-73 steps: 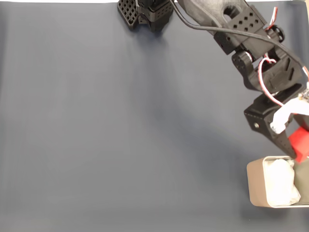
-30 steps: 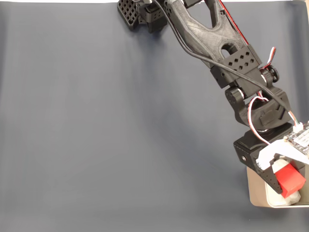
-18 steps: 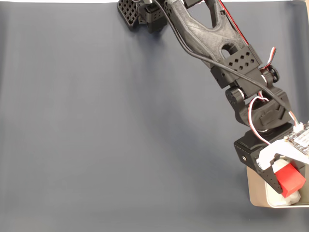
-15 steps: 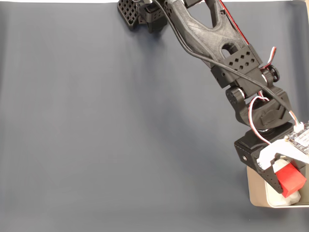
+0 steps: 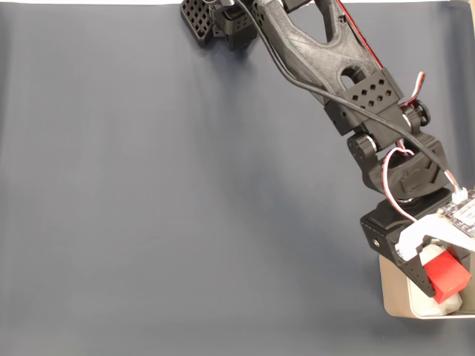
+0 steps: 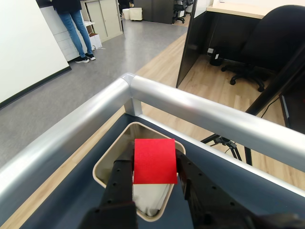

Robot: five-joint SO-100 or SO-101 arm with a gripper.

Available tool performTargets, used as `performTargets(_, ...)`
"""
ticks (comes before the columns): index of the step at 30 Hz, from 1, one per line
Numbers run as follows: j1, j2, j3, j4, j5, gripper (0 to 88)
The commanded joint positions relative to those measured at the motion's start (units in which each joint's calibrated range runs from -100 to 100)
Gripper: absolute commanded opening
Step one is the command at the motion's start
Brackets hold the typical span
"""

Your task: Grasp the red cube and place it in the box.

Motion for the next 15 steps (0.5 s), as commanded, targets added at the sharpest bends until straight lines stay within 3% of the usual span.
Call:
performTargets(1, -0.69, -1.05, -3.44, 0.15, 0.1, 5.0)
performTargets(3, -0.91, -0.96, -3.54, 0.15, 0.15, 20.4)
performTargets(5, -1.05, -0.96, -3.54, 0.48, 0.63, 27.8)
performTargets(10, -1.33, -0.87, -4.17, 0.72, 0.83, 39.2)
performTargets(15, -1.55, -0.79, -4.63, 0.97, 0.88, 42.8)
